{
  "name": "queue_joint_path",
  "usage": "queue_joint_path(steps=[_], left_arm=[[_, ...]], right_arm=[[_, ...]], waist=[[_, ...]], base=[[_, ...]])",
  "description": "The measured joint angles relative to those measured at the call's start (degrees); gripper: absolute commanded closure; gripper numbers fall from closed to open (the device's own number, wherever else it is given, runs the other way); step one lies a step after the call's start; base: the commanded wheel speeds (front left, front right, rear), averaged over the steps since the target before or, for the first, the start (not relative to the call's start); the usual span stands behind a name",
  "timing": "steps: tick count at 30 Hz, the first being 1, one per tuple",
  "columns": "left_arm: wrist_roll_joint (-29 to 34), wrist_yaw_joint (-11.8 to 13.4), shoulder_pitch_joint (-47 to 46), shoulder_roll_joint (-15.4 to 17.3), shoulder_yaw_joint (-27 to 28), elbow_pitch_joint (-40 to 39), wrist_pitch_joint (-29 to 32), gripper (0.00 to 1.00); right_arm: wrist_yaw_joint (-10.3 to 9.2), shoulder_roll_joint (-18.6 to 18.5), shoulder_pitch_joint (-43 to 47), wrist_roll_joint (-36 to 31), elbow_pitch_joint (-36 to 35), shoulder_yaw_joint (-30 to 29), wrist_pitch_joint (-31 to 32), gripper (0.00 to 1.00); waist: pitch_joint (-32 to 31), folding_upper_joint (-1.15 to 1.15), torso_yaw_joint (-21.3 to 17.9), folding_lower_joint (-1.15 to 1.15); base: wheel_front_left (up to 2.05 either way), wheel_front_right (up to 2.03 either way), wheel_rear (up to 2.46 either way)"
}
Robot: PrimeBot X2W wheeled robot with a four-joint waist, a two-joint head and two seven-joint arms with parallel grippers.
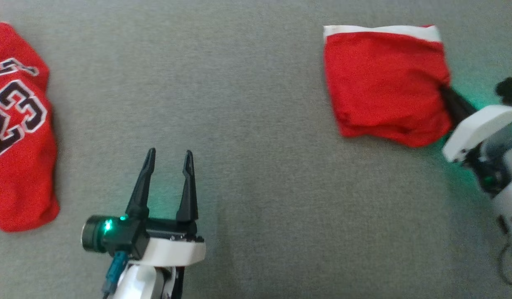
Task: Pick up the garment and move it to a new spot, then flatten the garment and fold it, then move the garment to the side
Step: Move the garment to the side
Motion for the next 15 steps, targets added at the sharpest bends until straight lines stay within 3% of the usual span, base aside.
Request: queue_joint_path(steps=[7,15], left_arm=[[2.26,-1.25,-4.80,-0.01,1.45,-0.71,0.00,0.00],[6.54,-4.33,-12.66,0.02,1.09,-1.13,-0.03,0.00]], right_arm=[[-0.01,-11.00,-4.36,-1.80,0.67,-0.45,0.64,1.00],[-0.01,-22.35,-9.51,-4.27,1.66,-7.33,-0.26,1.00]], waist=[[5.01,0.00,-3.28,0.00],[14.20,0.00,-5.72,0.02]], base=[[0.00,0.00,0.00],[0.00,0.00,0.00]])
